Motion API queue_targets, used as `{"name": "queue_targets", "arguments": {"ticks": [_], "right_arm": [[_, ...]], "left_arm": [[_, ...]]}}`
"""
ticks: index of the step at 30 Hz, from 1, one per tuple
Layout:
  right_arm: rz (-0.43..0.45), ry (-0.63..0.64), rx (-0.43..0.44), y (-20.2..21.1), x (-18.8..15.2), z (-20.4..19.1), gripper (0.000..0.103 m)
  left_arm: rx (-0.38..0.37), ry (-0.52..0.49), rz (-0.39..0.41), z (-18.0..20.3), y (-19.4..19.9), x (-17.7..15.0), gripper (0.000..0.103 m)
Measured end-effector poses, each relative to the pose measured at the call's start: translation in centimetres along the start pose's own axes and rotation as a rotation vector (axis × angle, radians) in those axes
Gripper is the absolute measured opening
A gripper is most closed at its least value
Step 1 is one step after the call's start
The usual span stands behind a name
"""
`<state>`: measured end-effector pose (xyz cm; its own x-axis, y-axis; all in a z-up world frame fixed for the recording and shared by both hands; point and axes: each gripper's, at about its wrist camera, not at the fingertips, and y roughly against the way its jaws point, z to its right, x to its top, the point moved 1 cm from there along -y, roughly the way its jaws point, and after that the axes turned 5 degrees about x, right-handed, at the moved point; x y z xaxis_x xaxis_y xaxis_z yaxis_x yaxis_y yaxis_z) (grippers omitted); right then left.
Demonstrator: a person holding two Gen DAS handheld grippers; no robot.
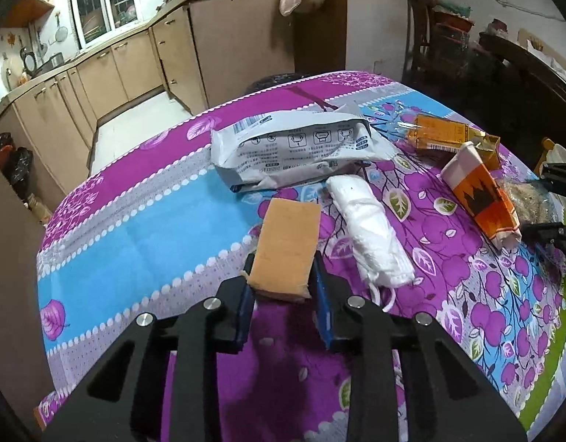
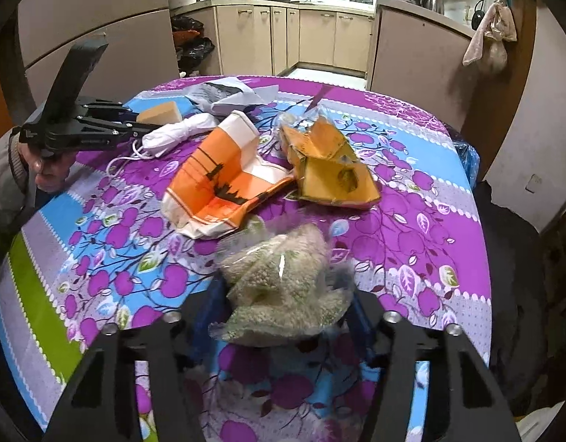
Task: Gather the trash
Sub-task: 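Grasp the tan sponge with the left gripper while right grasps the grain bag, then carry the sponge and grain bag over the white bucket with both grippers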
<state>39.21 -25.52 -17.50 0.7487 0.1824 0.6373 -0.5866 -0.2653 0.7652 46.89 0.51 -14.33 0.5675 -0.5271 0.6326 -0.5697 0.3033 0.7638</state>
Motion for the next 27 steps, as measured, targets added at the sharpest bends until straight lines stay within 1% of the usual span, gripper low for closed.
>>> {"name": "queue_targets", "arguments": {"ticks": [4, 9, 13, 16, 17, 19, 20, 25, 27], "right_arm": [[0.018, -0.043, 0.006, 0.7, -0.9, -0.5, 0.053], [0.023, -0.116, 0.012, 2.0, -2.3, -1.2, 0.052], [0.020, -0.192, -0.012, 3.1, -3.6, -2.0, 0.052], [0.019, -0.268, -0.029, 4.0, -4.7, -3.0, 0.052], [0.018, -0.284, -0.035, 4.2, -5.1, -3.5, 0.052], [0.018, -0.311, -0.030, 4.7, -5.7, -4.6, 0.051], [0.017, -0.323, -0.024, 4.9, -6.1, -5.3, 0.051], [0.011, -0.333, 0.000, 6.0, -7.0, -7.9, 0.051], [0.011, -0.326, -0.007, 6.7, -7.2, -8.4, 0.051]], "left_arm": [[0.057, 0.055, 0.006, -0.1, 1.5, -0.8, 0.027], [0.129, 0.160, 0.025, -0.3, 5.2, -2.8, 0.027], [0.219, 0.251, -0.019, 0.4, 7.3, -5.0, 0.027], [0.265, 0.304, -0.041, 1.9, 9.1, -6.7, 0.027], [0.294, 0.319, -0.050, 2.7, 9.5, -7.2, 0.027], [0.345, 0.326, -0.045, 4.3, 10.7, -8.1, 0.027], [0.359, 0.322, -0.039, 5.1, 11.0, -8.2, 0.027], [0.390, 0.315, -0.023, 8.0, 12.8, -9.1, 0.026], [0.415, 0.291, -0.010, 9.3, 13.4, -8.9, 0.026]]}}
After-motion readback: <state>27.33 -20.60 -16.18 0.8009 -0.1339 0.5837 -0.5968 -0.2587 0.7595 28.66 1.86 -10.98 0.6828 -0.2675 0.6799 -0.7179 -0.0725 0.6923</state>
